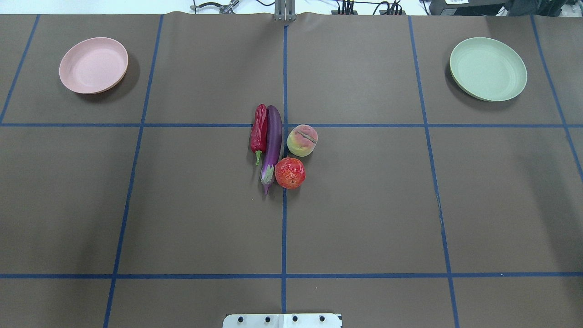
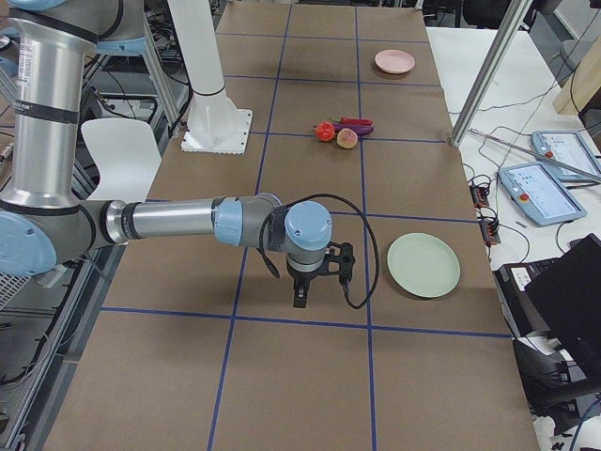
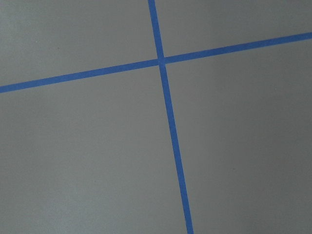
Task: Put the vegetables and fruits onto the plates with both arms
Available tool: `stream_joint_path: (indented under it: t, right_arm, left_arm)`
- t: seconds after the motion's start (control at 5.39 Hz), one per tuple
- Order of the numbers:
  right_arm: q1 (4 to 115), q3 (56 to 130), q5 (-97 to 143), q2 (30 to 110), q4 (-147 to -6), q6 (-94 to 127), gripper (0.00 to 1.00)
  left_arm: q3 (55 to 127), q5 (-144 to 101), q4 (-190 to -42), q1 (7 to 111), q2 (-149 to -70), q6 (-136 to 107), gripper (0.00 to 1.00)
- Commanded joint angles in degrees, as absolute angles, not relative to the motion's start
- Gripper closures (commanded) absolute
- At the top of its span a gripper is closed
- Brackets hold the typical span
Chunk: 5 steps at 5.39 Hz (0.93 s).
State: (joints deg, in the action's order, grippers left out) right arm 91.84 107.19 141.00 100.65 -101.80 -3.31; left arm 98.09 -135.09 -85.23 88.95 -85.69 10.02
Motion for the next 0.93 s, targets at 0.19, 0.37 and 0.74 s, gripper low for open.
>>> stream_joint_path:
  t: [0.19, 0.37, 0.74]
  right_arm:
    - [91.8, 107.2, 139.8, 100.5, -100.4, -2.6, 0.0]
    - [91.8, 107.7, 140.0, 100.5, -100.4, -2.6, 0.0]
    - [91.8, 107.9, 140.1, 100.5, -100.3, -2.6, 0.0]
  left_arm:
    - [98.4, -135.0, -85.0, 88.9, -86.5, 9.9, 0.0]
    - [99.1, -135.8, -84.9, 88.9, -88.2, 9.9, 0.0]
    - [100.1, -143.2, -85.6, 88.9, -88.8, 10.0, 0.0]
